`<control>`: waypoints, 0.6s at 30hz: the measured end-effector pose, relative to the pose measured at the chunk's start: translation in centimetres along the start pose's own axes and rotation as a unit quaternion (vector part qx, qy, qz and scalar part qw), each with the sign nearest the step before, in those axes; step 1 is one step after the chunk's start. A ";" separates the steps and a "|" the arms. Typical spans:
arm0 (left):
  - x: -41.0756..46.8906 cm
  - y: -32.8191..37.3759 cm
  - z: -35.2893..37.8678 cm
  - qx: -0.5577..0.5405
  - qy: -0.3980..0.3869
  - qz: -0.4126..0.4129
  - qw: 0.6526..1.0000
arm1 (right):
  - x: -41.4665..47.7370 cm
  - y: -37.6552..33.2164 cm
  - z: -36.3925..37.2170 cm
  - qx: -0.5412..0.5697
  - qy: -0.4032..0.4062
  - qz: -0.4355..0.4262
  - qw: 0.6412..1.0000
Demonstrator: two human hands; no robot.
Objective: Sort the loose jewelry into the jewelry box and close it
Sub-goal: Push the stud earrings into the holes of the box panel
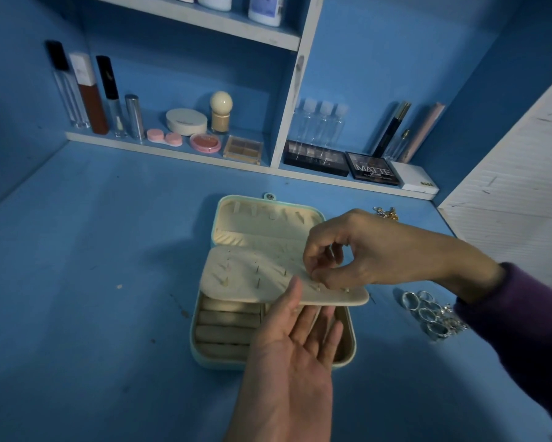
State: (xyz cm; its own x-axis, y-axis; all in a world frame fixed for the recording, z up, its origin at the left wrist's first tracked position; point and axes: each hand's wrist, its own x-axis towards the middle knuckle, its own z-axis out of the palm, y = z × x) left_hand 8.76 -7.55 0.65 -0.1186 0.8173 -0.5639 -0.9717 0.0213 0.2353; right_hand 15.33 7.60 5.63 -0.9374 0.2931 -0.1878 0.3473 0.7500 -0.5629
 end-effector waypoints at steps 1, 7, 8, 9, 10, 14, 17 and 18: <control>0.0 0.0 0.0 -0.001 0.003 -0.003 1.000 | 0.0 0.0 0.0 -0.004 -0.003 0.002 1.000; -0.1 0.2 0.4 0.004 0.015 -0.027 1.000 | -1.6 0.0 -1.9 0.063 0.000 0.041 0.997; -0.2 0.2 0.4 0.007 0.018 -0.029 0.999 | -2.0 0.1 -2.1 0.066 0.003 0.045 0.997; -0.2 0.2 0.4 0.010 0.019 -0.031 0.999 | -2.4 0.3 -2.2 0.059 0.001 0.049 0.997; -0.2 0.1 0.4 0.013 0.020 -0.031 0.999 | -2.6 0.4 -2.2 0.051 -0.004 0.054 0.997; -0.3 0.0 0.4 0.018 0.010 -0.030 0.999 | -3.1 0.6 -1.5 0.039 -0.018 0.046 0.998; -0.4 0.0 0.4 0.013 0.009 -0.028 0.999 | -3.2 0.6 -1.3 0.040 -0.017 0.036 0.998; -0.4 0.1 0.5 0.013 0.009 -0.028 0.999 | -3.2 0.6 -1.3 0.042 -0.017 0.033 0.998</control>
State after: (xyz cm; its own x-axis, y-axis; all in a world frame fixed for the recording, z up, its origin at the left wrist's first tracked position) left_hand 8.85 -7.59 1.28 -0.0682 0.8038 -0.5910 -0.9712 0.0819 0.2235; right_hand 18.55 7.90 6.93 -0.9133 0.3188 -0.2536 0.4066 0.6763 -0.6142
